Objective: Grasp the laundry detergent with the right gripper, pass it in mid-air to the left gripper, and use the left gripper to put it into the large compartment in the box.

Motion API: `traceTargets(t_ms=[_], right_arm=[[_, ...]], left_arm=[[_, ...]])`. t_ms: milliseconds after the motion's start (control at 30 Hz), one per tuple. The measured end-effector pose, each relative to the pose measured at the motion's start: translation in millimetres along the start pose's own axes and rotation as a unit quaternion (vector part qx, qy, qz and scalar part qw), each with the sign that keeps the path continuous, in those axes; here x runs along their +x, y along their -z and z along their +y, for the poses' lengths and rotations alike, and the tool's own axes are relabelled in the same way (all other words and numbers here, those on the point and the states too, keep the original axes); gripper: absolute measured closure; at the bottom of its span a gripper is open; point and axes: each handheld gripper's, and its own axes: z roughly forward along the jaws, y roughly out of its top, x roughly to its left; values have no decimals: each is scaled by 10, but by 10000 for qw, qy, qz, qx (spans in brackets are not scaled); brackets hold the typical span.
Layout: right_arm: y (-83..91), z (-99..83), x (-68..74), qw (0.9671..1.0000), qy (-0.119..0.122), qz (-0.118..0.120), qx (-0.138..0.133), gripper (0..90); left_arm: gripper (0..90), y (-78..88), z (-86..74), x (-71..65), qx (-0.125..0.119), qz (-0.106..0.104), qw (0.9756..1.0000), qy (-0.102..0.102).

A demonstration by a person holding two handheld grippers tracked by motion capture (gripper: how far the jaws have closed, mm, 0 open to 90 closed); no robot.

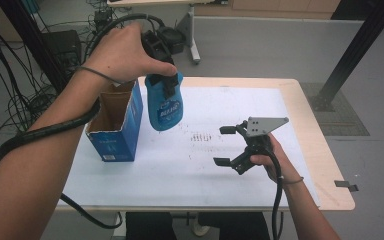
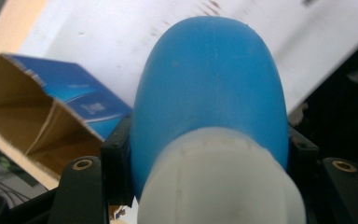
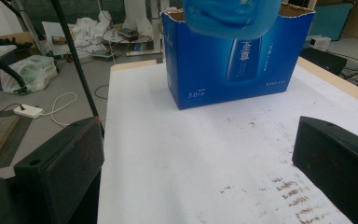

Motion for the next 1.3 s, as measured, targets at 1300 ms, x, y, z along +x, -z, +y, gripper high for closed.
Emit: traceTargets(t_ms=[1300], right_arm=[[-85, 5, -1, 10000, 32, 14, 5, 24]], left_arm=[[378, 472, -590, 1146, -272, 354, 9376, 3448]])
